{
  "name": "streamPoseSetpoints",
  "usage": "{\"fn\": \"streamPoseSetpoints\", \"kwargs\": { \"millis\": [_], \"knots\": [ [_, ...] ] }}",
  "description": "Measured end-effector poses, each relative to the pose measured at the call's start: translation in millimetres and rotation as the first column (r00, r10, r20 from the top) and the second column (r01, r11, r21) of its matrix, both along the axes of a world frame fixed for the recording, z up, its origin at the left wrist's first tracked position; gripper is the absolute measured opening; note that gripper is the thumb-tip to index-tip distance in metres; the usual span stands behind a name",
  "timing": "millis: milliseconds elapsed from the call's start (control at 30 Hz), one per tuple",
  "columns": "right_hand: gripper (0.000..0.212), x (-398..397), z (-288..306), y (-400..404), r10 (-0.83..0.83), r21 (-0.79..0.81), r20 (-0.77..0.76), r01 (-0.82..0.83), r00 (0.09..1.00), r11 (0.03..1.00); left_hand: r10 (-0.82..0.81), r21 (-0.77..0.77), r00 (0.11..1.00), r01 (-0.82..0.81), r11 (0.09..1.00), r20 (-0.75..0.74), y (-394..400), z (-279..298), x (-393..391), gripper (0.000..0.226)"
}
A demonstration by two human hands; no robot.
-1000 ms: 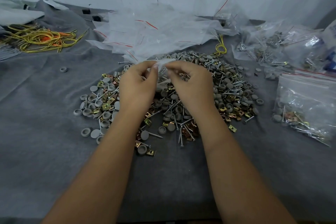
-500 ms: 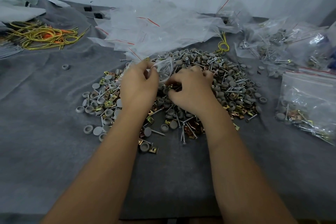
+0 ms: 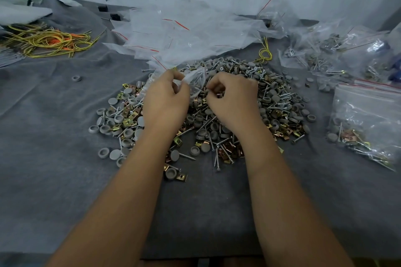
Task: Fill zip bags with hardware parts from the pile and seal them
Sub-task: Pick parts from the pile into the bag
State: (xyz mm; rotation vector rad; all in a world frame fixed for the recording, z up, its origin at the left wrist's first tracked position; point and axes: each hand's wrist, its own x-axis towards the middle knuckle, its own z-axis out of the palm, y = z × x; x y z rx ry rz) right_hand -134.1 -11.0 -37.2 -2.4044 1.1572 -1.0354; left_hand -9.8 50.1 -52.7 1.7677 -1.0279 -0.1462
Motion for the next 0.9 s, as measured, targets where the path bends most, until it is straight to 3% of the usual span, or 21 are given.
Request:
{"fn": "streamPoseSetpoints", "kwargs": {
  "millis": [167, 267, 467, 600, 900],
  "knots": [
    [0.011, 0.0, 3.7, 3.8, 0.015, 0.053, 0.288, -0.032, 0.958, 0.998, -0.018, 0.007, 1.0, 0.018, 1.0, 0.018, 1.8, 2.0, -2.2, 0.011],
    [0.012, 2.4, 3.3, 4.2, 0.078, 0.016, 0.358, -0.09, 0.931, 0.996, -0.074, -0.031, 0.997, 0.075, 0.997, 0.01, 3.5, 3.7, -3.5, 0.02],
    [0.013, 5.8, -4.4, 5.3, 0.106, -0.035, 0.201, -0.101, 0.974, 0.994, -0.148, -0.134, 0.989, 0.145, 0.98, -0.015, 3.0, 2.2, -4.9, 0.038],
    [0.011, 5.5, -2.2, 5.1, 0.126, -0.039, 0.097, -0.122, 0.987, 0.992, -0.085, -0.226, 0.994, 0.069, 0.972, -0.064, 1.5, 2.3, -3.8, 0.028],
    [0.017, 5.5, -3.4, 6.9, 0.066, -0.087, 0.015, -0.065, 0.998, 0.994, -0.206, -0.172, 0.975, 0.218, 0.961, 0.082, 1.5, 2.5, -7.4, 0.03]
  ]
}}
